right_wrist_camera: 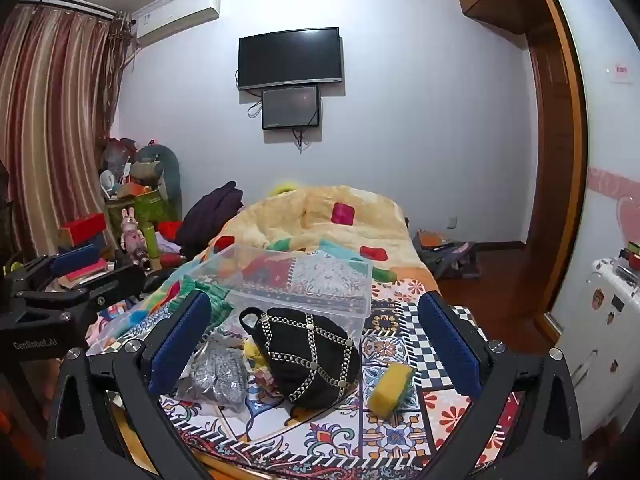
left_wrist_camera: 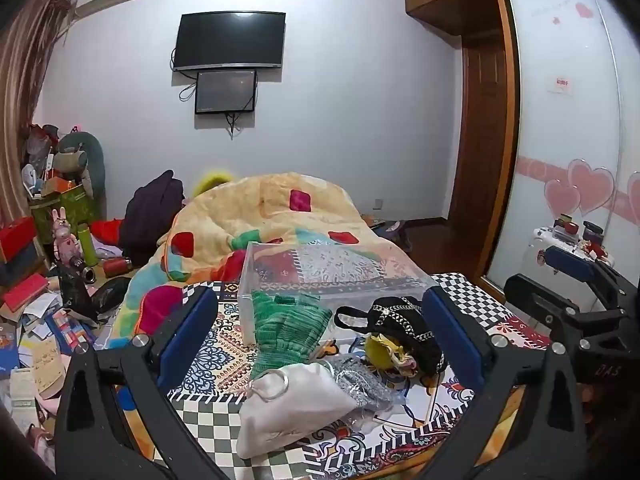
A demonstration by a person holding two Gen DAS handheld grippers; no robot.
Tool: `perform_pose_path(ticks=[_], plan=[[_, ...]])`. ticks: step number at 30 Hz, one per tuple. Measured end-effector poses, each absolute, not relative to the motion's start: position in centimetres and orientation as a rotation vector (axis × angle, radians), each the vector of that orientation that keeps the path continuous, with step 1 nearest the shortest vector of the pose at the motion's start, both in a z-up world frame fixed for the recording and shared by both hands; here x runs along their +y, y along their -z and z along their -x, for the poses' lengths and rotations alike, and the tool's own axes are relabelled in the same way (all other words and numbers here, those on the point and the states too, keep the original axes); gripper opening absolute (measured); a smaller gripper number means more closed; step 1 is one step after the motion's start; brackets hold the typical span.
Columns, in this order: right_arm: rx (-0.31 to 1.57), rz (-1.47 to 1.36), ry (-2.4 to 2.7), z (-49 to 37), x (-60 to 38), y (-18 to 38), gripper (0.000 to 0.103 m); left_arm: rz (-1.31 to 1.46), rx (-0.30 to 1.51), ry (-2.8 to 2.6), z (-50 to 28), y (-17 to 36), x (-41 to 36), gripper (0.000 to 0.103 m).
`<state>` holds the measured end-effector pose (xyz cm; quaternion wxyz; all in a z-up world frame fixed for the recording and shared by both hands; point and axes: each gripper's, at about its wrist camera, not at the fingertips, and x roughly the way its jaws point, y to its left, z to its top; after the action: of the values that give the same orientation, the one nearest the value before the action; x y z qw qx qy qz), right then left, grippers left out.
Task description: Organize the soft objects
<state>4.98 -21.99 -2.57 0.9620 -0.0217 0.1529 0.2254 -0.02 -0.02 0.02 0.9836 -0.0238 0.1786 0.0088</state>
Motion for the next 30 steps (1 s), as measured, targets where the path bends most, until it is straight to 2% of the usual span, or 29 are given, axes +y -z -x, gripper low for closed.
perform_pose_path(ticks=[30], plan=[[0.302,0.035,-0.471,-4.69,-21.91,1.67,0.103,0.037,0.325,-0.007,0.25,-0.07,-0.43,0.103]])
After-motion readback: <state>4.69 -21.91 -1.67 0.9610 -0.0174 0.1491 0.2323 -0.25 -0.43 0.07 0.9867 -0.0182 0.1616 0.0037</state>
